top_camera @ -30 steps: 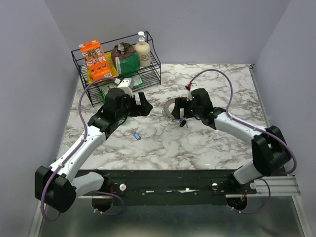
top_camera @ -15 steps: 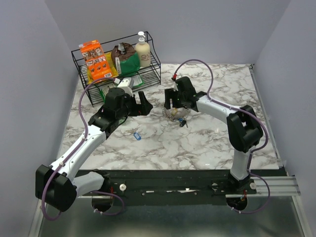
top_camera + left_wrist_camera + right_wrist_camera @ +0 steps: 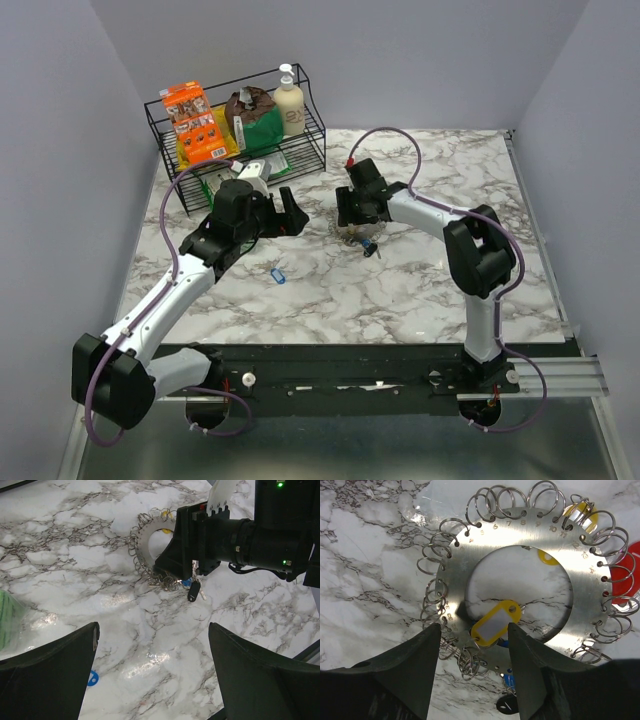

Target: Put the keys on the keyring

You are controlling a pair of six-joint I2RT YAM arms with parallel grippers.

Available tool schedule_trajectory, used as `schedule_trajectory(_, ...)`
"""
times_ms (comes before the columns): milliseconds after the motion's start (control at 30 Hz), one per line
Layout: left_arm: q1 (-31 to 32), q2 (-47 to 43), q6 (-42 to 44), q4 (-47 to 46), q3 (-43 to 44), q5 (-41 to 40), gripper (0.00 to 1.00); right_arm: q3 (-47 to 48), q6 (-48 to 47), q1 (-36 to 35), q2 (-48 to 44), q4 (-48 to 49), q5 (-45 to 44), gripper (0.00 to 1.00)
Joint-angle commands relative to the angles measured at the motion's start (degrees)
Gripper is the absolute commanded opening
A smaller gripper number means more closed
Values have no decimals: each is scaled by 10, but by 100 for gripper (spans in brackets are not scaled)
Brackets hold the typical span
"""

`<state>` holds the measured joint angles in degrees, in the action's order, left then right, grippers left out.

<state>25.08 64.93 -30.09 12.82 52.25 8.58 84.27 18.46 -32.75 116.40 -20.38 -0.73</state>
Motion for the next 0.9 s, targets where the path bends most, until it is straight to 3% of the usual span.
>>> schedule_trajectory(0,-4,-18,-2,2,-3,-9,99,-5,7,-4,22,-28,-2,64)
schedule_trajectory(333,-3,-29,-3,18,-4,-10,99,-30,17,-4,35,-43,71,69)
schedule_trajectory(867,-2,-23,-12,2,-11,-20,99,-136,-14,-7,-58,-55,155,70)
